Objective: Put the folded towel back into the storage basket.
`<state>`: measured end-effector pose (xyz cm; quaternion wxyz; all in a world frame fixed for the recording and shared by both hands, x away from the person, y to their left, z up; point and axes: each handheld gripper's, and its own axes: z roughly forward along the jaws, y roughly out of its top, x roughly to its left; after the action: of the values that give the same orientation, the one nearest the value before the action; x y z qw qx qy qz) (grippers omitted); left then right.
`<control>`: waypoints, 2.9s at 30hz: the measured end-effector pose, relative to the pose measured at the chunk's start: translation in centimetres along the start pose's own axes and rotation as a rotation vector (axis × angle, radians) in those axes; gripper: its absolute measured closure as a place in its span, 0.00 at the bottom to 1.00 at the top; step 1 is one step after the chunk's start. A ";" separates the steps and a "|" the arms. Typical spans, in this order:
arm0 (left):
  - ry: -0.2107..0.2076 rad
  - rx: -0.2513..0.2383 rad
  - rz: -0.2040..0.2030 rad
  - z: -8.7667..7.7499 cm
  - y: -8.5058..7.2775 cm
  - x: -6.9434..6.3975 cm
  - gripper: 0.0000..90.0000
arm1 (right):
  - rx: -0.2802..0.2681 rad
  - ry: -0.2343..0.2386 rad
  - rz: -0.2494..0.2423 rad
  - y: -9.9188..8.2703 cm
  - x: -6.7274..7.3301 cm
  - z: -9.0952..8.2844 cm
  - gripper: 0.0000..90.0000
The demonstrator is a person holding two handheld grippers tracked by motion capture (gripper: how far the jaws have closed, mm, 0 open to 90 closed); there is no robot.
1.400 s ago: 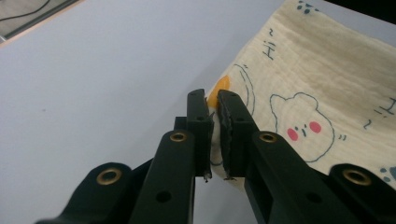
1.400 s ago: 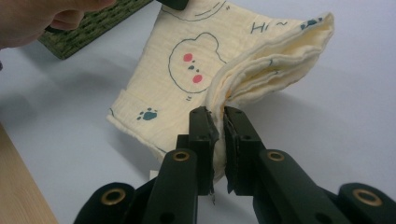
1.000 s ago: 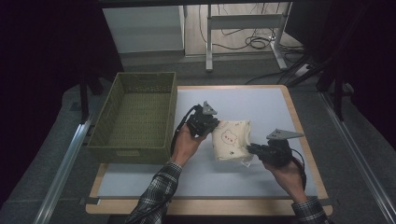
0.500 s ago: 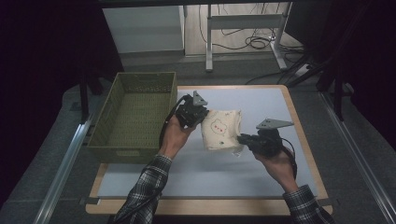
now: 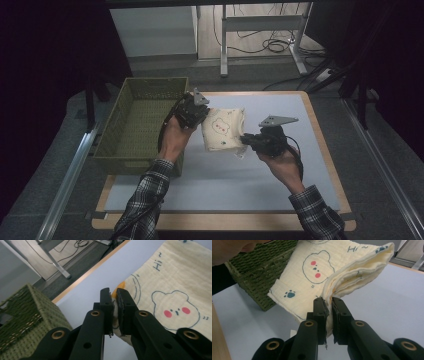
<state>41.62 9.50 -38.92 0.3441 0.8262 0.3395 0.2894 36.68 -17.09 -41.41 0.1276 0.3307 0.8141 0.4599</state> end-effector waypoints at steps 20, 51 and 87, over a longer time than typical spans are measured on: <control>0.094 -0.007 -0.011 -2.7 -0.1 4.5 0.93 | -0.026 0.037 -0.006 4.0 1.7 3.0 0.91; 0.250 0.059 -0.087 -7.1 -5.0 12.0 0.93 | -0.033 0.116 -0.042 8.4 8.1 11.9 0.91; 0.227 0.195 -0.143 -3.9 -12.9 16.0 0.93 | 0.241 0.088 -0.215 10.0 15.3 22.9 0.91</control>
<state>43.82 29.93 -42.56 0.2414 0.7914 0.4606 0.3214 41.14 11.70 -44.09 0.0995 0.2343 0.8990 0.3565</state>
